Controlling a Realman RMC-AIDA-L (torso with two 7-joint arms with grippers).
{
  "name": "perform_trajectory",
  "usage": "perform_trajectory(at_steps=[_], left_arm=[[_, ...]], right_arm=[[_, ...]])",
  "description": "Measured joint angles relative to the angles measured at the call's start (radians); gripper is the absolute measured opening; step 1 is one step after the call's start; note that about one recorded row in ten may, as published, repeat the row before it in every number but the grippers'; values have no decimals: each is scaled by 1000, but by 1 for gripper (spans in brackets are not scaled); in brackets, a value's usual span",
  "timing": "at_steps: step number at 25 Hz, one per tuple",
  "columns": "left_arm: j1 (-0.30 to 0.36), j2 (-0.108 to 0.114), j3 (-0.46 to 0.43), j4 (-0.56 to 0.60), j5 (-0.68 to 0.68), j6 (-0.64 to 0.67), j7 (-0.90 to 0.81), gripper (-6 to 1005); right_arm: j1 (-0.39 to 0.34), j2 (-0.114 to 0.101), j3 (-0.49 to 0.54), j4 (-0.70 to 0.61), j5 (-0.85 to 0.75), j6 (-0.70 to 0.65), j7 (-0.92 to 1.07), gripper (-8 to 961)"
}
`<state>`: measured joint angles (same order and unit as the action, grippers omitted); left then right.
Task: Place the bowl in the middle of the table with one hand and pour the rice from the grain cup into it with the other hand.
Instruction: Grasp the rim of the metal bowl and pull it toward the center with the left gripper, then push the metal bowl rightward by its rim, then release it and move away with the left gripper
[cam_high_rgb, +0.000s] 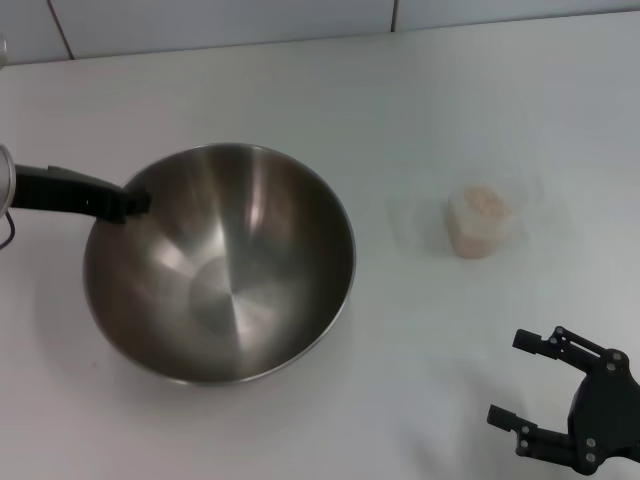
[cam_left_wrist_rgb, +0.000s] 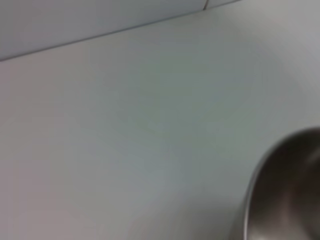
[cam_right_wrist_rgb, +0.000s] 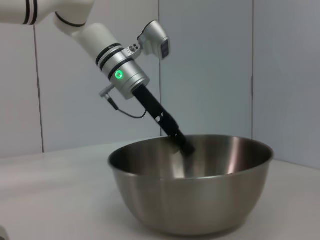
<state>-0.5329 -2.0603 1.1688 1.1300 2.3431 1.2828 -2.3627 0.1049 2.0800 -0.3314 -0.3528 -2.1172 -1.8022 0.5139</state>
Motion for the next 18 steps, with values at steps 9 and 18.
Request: perform_trajectory(at_steps=[9, 18], left_arm=[[-152, 0, -175, -96, -4, 102, 87, 30], [-300, 6, -177, -271, 117, -44, 91, 51]], right_arm=[[7, 0, -4, 0, 1, 0, 0, 817], [10, 0, -6, 0, 1, 0, 0, 817]])
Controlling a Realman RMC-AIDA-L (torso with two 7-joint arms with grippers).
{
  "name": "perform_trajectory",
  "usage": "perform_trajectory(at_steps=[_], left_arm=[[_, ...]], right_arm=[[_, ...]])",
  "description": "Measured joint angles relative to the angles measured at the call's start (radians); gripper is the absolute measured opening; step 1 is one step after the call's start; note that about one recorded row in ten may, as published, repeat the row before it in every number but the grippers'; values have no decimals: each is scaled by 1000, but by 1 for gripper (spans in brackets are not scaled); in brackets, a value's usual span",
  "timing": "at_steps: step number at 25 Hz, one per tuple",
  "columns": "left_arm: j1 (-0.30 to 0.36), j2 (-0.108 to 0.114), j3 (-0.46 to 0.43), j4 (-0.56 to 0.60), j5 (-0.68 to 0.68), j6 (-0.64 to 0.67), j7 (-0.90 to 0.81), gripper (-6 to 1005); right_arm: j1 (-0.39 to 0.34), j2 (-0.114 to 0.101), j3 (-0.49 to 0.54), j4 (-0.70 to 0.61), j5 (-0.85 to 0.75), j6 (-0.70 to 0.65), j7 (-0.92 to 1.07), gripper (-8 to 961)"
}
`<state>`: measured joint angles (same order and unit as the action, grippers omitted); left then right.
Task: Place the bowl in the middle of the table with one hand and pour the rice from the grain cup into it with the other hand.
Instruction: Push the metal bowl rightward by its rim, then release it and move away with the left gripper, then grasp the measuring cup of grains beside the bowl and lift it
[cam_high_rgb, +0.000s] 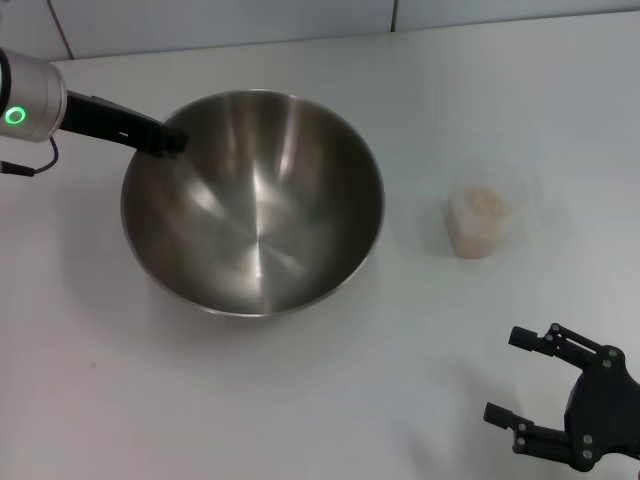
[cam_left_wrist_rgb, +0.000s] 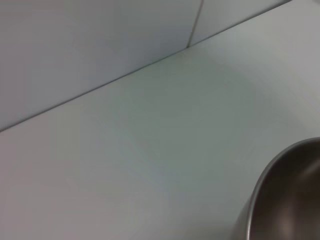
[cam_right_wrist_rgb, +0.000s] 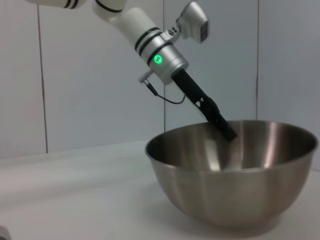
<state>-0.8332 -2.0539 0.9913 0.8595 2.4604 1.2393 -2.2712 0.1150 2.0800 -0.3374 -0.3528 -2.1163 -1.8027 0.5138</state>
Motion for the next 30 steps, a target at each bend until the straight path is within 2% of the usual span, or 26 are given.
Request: perform_trajectory(at_steps=[4, 13, 20, 21, 23, 24, 25, 28, 29, 30], left_arm=[[-18, 3, -1, -53, 15, -54, 14, 66], [-11, -9, 7, -44, 7, -91, 62, 99], [0, -13, 11, -5, 7, -89, 65, 223], [42, -15, 19, 91, -14, -55, 69, 241], [91, -15, 38, 188, -60, -22, 85, 276], [91, -15, 38, 188, -60, -22, 85, 294], [168, -14, 62, 304, -156, 21, 135, 312], [316, -11, 101, 475, -328, 92, 274, 419], [316, -11, 101, 475, -328, 92, 274, 454], [404, -8, 118, 559, -392, 162, 351, 490]], right_arm=[[0, 1, 1, 1, 0, 0, 0, 817], [3, 2, 0, 2, 0, -1, 0, 817], [-1, 2, 7, 4, 2, -1, 0, 817], [-2, 2, 11, 5, 4, -1, 0, 817], [-4, 2, 29, 10, 9, -1, 0, 817], [-5, 2, 51, 14, 10, -4, 0, 817], [-5, 1, 72, 19, 11, -7, 0, 817], [-7, 1, 190, 51, 11, -11, 0, 817], [-8, 1, 230, 61, 11, -9, 0, 817], [-9, 1, 278, 71, 12, -5, 0, 817]])
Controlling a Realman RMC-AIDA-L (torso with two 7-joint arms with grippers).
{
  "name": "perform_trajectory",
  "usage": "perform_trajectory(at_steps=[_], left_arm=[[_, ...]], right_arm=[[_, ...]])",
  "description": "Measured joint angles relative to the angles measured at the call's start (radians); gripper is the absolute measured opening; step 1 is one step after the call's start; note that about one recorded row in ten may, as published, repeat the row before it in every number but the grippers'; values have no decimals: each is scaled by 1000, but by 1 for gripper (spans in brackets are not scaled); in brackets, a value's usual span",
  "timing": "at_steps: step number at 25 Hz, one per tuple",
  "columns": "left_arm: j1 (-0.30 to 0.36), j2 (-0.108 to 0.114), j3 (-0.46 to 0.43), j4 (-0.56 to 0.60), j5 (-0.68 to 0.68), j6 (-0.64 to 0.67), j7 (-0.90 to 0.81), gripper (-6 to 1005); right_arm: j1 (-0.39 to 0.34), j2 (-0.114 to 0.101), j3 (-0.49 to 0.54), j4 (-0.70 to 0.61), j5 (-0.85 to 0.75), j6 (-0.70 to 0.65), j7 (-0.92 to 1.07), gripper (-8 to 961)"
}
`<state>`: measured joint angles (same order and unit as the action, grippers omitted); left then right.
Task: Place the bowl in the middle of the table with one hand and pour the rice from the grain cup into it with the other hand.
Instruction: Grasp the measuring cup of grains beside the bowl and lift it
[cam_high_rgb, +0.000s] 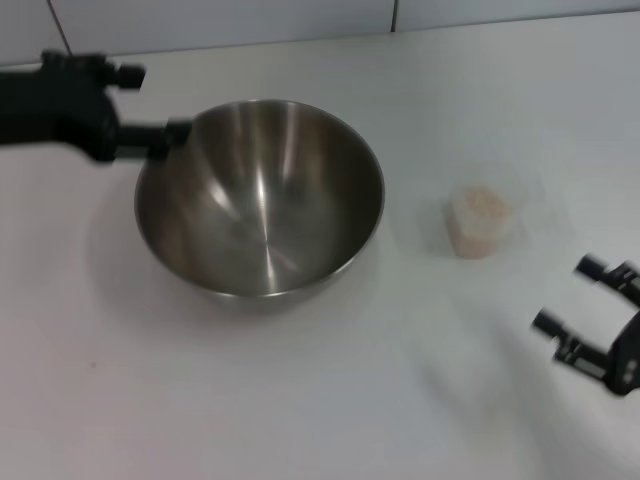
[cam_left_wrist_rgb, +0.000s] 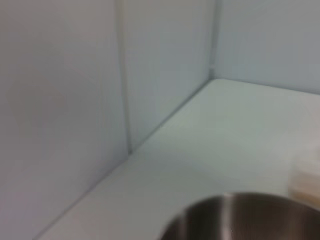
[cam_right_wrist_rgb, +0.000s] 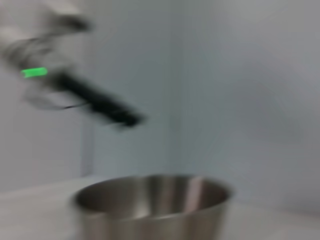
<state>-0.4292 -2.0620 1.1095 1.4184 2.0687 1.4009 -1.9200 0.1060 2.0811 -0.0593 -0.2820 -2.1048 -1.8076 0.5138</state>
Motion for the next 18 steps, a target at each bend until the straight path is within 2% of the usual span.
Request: perform_trajectory(at_steps=[1, 2, 4, 7, 10, 18], left_arm=[[0, 0, 0, 0, 0, 0, 0, 602], [45, 1, 0, 38, -5, 46, 25, 714], [110, 2, -8, 85, 10, 109, 54, 754], [141, 3, -23, 89, 24, 120, 70, 815], [180, -3, -63, 63, 15, 118, 130, 815], [191, -2, -67, 7, -19, 109, 165, 815]], right_arm=[[-2, 0, 65, 10, 0, 8, 0, 817], [-4, 1, 122, 22, 0, 20, 0, 817], [-5, 2, 225, 43, 0, 59, 0, 817], [2, 3, 346, 68, 0, 144, -10, 817], [14, 4, 391, 105, 0, 212, -66, 817], [83, 4, 401, 204, 0, 378, -192, 816]])
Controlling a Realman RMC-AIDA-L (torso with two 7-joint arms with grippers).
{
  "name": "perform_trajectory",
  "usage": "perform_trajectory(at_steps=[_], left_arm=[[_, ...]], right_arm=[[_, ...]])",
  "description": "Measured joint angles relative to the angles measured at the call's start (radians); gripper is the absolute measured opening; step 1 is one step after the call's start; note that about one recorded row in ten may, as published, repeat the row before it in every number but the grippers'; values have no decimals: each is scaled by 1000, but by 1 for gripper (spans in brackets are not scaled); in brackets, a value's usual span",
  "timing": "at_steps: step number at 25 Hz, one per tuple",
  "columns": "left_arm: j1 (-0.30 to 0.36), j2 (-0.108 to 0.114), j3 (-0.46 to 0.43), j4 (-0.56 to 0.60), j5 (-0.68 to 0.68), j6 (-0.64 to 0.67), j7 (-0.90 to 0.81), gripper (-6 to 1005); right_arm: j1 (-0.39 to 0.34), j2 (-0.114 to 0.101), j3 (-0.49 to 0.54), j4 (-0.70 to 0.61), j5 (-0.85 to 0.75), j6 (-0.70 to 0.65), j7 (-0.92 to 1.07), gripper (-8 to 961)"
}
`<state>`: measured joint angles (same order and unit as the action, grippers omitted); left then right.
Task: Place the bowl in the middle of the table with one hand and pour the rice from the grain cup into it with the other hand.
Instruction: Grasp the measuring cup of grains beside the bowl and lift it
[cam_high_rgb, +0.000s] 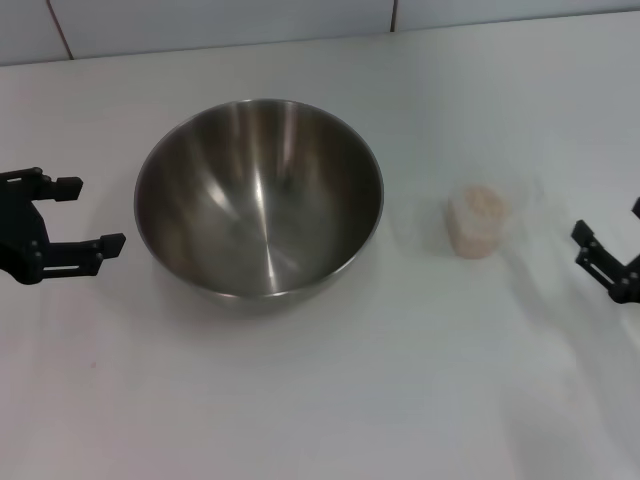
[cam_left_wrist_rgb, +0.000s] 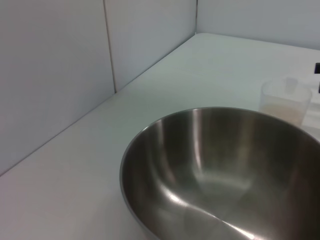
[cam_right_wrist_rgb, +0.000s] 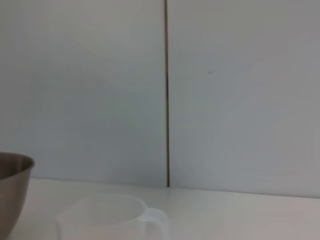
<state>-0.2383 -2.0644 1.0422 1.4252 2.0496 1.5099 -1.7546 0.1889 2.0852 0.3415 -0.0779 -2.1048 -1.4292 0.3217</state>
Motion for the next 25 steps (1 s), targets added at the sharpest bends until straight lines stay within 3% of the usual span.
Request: perform_trajectory(at_steps=[8, 25], left_arm=[[-4, -1, 7, -2, -2, 0, 2, 814], [-13, -1, 8, -2, 1, 1, 13, 815]], right_arm=[[59, -1, -1, 48, 0, 108, -30, 816], [123, 1, 0, 76, -2, 194, -31, 817]])
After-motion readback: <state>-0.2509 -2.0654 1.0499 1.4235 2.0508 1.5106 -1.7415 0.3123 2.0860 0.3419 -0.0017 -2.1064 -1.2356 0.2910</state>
